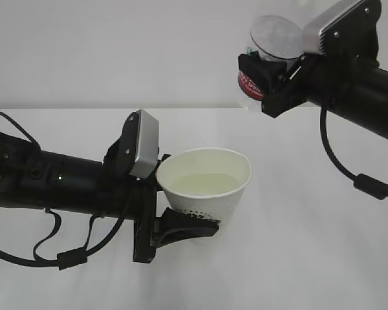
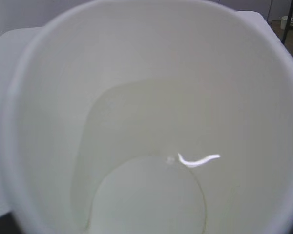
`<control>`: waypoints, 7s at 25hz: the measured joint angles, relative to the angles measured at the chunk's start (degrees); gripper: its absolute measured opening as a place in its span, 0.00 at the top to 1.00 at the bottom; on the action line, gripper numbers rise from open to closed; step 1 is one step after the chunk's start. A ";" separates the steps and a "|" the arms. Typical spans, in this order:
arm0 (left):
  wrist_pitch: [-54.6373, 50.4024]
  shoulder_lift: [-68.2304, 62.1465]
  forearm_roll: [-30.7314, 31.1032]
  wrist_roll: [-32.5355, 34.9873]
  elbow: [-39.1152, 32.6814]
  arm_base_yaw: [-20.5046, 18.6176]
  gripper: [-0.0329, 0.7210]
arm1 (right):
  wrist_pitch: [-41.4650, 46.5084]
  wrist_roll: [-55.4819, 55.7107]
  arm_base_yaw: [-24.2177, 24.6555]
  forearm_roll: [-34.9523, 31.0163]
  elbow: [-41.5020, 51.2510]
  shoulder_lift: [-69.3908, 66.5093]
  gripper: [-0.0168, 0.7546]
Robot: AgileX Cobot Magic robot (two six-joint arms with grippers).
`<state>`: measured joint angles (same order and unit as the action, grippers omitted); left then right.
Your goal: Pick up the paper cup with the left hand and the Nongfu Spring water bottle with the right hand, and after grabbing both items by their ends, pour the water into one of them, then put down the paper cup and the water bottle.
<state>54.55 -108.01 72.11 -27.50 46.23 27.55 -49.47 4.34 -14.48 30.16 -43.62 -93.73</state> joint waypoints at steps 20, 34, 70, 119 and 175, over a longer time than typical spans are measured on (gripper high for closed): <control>0.00 0.00 0.00 0.00 0.00 0.00 0.31 | 0.93 -4.34 0.00 -16.39 0.00 0.00 0.36; 0.00 0.00 0.00 0.00 0.00 0.00 0.31 | 2.80 -8.66 0.00 -27.15 0.00 0.00 0.36; -0.05 0.00 -0.09 0.00 0.00 0.00 0.31 | 7.18 -12.84 7.52 -37.60 0.00 0.00 0.35; -0.05 0.00 -0.61 0.00 0.00 0.00 0.32 | 2.44 -9.57 12.39 -30.77 -2.54 -21.54 0.36; -0.28 0.00 -0.74 0.00 0.00 0.00 0.32 | 0.66 -4.34 12.39 -30.77 -5.38 -23.26 0.19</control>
<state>54.27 -108.01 71.37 -27.50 46.23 27.55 -48.81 0.00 -2.10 -0.61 -49.00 -116.99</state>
